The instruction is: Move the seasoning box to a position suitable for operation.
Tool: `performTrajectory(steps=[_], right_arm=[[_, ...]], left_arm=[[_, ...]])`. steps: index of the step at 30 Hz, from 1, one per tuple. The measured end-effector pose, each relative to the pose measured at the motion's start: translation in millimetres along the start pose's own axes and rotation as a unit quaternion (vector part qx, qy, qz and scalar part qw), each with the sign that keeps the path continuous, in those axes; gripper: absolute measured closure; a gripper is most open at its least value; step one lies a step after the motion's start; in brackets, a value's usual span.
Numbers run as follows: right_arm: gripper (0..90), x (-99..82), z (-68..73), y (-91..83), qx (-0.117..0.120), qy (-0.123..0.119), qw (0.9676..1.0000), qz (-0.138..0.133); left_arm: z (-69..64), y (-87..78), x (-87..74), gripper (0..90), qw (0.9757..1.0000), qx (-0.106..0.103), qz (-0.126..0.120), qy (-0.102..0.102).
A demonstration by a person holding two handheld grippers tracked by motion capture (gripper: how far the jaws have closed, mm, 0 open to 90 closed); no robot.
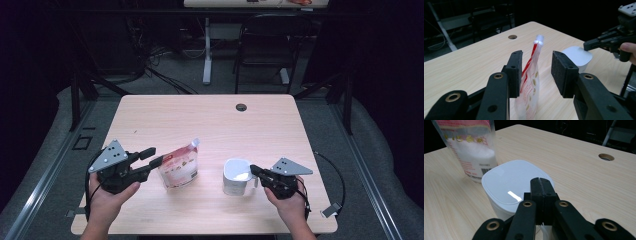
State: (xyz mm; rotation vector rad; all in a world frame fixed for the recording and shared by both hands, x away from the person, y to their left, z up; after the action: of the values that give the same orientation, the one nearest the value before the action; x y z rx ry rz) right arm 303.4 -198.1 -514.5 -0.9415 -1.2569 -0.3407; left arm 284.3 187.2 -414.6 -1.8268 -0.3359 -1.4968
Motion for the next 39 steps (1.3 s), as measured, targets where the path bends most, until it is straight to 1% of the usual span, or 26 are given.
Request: performTrajectory(steps=[2,4,6,8,9,10,14,16,17,19,20,23,25,27,29,31,36,39], right_arm=[[90.0,0.2,-0.1,0.0,0.001,-0.001,1.0,0.002],[90.0,0.6,-0.3,0.0,0.001,0.001,1.0,0.004],[90.0,0.6,-0.3,0.0,0.001,0.001,1.0,0.004],[90.0,0.5,-0.7,0.2,0.0,0.001,1.0,0.003],[90.0,0.4,-0.6,0.1,0.0,0.003,1.0,0.004],[90.0,0.3,-0.6,-0.1,0.0,0.003,1.0,0.004],[90.0,-0.1,-1.1,-0.4,-0.001,0.004,1.0,0.004],[90.0,-0.3,-1.9,-0.7,0.0,0.007,1.0,0.002],[90.0,-0.5,-2.3,-1.0,0.0,0.008,1.0,0.003],[90.0,-0.7,-2.6,-1.3,0.001,0.008,1.0,0.004],[90.0,-0.9,-3.0,-1.4,0.001,0.009,1.0,0.003],[90.0,-1.1,-3.2,-1.5,0.001,0.01,0.9999,0.003],[90.0,-1.6,-3.4,-1.6,0.002,0.011,0.9999,0.002],[90.0,-1.7,-3.5,-1.6,0.002,0.011,0.9999,0.001],[90.0,-2.1,-3.7,-2.1,0.002,0.012,0.9999,0.002],[90.0,-2.3,-3.9,-2.4,0.001,0.011,0.9999,0.003],[90.0,-3.1,-4.6,-3.2,-0.002,0.012,0.9999,0.005],[90.0,-3.7,-5.1,-3.3,-0.001,0.015,0.9999,0.004]], left_arm=[[-1.3,-0.3,0.9,61.4,1.0,-0.001,-0.002,0.002],[-5.9,-0.4,3.1,61.9,0.9999,-0.009,-0.002,0.004],[-7.5,0.2,3.5,62.1,0.9999,-0.011,-0.002,0.005],[-11.6,2.7,3.7,62.5,0.9998,-0.015,0.004,0.009],[-11.6,2.7,3.7,62.6,0.9998,-0.015,0.004,0.009],[-14.0,4.8,3.5,62.8,0.9997,-0.02,0.007,0.012],[-18.0,8.6,3.1,63.2,0.9995,-0.027,0.011,0.012],[-20.8,11.9,2.3,63.5,0.9993,-0.03,0.015,0.017],[-22.6,16.2,0.4,63.5,0.9991,-0.032,0.021,0.02],[-23.5,18.4,-0.7,63.6,0.9989,-0.035,0.024,0.019],[-26.1,22.8,-2.3,63.7,0.9986,-0.038,0.03,0.021],[-29.6,26.8,-3.4,63.7,0.9982,-0.043,0.035,0.024],[-35.1,34.0,-6.4,63.5,0.9974,-0.05,0.043,0.031],[-36.4,36.7,-7.9,63.7,0.9971,-0.051,0.047,0.033],[-40.0,44.1,-11.9,63.9,0.9963,-0.056,0.056,0.034],[-41.3,46.1,-13.0,64.1,0.9962,-0.056,0.058,0.035],[-46.2,53.2,-17.0,64.8,0.995,-0.064,0.066,0.039],[-50.2,57.2,-18.6,65.7,0.9946,-0.069,0.066,0.039]])
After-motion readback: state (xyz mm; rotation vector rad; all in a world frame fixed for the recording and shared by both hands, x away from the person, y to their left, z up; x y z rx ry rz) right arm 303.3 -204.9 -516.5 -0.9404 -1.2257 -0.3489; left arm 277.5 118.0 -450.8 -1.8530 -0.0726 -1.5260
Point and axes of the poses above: each handheld gripper's, and its own axes: y roughly forward along the jaws, x roughly out of its top, z roughly to its left, the point moved 3 cm from there along y, roughly forward along the jaws, and after that the axes turned 1 degree about -y, right-handed, at the moved point
